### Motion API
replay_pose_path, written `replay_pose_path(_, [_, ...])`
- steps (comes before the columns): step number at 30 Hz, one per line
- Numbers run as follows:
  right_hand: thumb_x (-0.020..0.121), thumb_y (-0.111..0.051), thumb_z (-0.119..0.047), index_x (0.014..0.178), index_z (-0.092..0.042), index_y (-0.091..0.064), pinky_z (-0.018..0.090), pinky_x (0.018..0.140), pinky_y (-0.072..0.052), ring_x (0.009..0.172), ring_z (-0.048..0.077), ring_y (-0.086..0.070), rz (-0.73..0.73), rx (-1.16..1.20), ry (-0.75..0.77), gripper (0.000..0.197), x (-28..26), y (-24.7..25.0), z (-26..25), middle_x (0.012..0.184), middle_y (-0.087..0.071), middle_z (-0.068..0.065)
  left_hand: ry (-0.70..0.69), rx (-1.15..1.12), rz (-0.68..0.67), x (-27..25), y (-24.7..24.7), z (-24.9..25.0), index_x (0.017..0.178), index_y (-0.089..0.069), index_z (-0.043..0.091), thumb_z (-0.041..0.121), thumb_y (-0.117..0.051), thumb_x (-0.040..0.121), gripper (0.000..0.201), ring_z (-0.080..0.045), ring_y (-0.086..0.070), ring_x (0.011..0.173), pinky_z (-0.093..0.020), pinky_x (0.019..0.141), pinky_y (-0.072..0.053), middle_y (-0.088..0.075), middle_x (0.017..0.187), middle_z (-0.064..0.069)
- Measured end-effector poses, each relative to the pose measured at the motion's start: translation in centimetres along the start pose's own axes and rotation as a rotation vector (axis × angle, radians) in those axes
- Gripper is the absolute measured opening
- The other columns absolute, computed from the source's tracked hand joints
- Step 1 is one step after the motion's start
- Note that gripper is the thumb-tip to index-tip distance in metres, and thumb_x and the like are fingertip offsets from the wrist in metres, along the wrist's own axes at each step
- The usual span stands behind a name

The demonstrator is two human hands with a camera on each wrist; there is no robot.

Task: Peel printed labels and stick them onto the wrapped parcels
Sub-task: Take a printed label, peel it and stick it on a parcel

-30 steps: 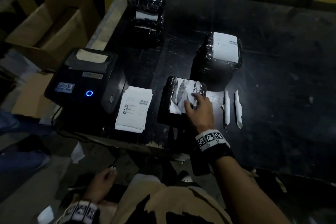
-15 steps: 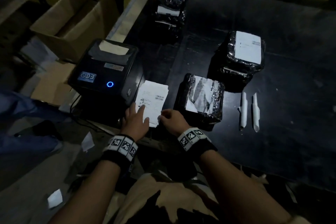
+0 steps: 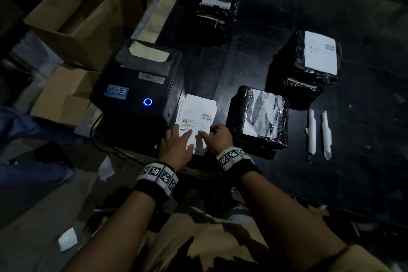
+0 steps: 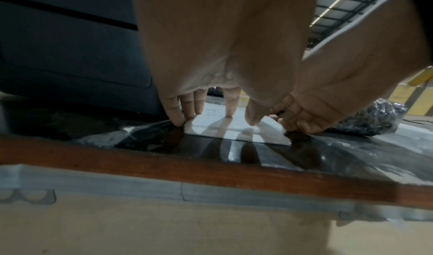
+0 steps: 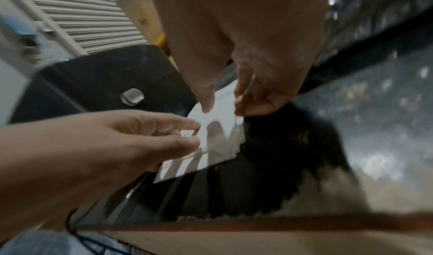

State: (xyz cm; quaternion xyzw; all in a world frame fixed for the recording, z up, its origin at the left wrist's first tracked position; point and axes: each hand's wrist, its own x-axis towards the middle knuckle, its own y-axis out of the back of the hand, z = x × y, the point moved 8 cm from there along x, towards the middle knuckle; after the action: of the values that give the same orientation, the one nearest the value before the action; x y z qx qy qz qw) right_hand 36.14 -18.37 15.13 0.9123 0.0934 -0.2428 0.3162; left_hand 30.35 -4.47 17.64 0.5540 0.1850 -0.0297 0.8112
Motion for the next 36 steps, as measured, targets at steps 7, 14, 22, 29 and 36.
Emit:
replay_pose_path(7, [0.08, -0.074, -0.024, 0.066, -0.015, -0.056, 0.018, 0.058, -0.04, 0.064, 0.011, -0.055, 0.053, 0.062, -0.077, 0.025, 0.3, 0.2, 0.4, 0.067, -0.059, -0.005, -0.018, -0.069, -0.017, 0.0, -0.1, -0.5, 0.139, -0.045, 0.033, 0.032, -0.052, 0.093, 0.046, -0.028, -0.024, 0.135, -0.039, 0.106, -0.031, -0.021, 0.15, -0.005])
replay_pose_path(14, [0.085, -0.066, -0.027, 0.056, -0.017, -0.052, 0.025, 0.063, -0.043, 0.059, 0.018, -0.056, 0.108, 0.038, -0.097, 0.034, -0.7, 1.9, 0.7, 0.059, -0.055, 0.0, -0.001, -0.057, -0.015, 0.2, -0.2, -0.9, 0.141, -0.038, 0.024, 0.032, -0.048, 0.094, 0.049, -0.027, -0.026, 0.134, -0.046, 0.105, -0.035, -0.022, 0.151, -0.004])
replay_pose_path(22, [0.093, -0.047, -0.028, 0.087, -0.01, -0.064, 0.031, 0.068, -0.049, 0.08, 0.027, -0.063, 0.097, 0.058, 0.099, 0.025, -2.2, 3.4, -1.8, 0.087, -0.067, 0.01, -0.003, -0.135, -0.056, -0.2, 0.4, -0.7, 0.15, -0.021, 0.022, 0.037, -0.048, 0.094, 0.064, -0.027, -0.023, 0.138, -0.045, 0.111, -0.029, -0.025, 0.154, -0.004])
replay_pose_path(29, [0.096, -0.044, -0.013, 0.068, -0.013, -0.049, 0.032, 0.061, -0.049, 0.063, 0.017, -0.051, 0.069, 0.297, 0.125, 0.028, -3.6, 7.3, -3.1, 0.065, -0.051, 0.003, -0.078, -0.742, 0.046, 0.7, 3.3, 1.8, 0.145, -0.034, 0.022, 0.026, -0.056, 0.093, 0.056, -0.017, -0.058, 0.103, -0.031, 0.095, -0.045, -0.062, 0.115, -0.002])
replay_pose_path(36, [0.094, -0.054, -0.007, 0.108, -0.009, -0.065, 0.012, 0.069, -0.052, 0.079, 0.01, -0.063, 0.118, 0.442, 0.223, 0.018, -4.7, 11.0, -3.8, 0.091, -0.068, -0.001, -0.231, -0.887, 0.093, 1.6, 6.0, 5.8, 0.138, -0.04, 0.021, 0.01, -0.054, 0.093, 0.049, -0.025, -0.061, 0.077, -0.033, 0.079, -0.047, -0.065, 0.078, -0.015])
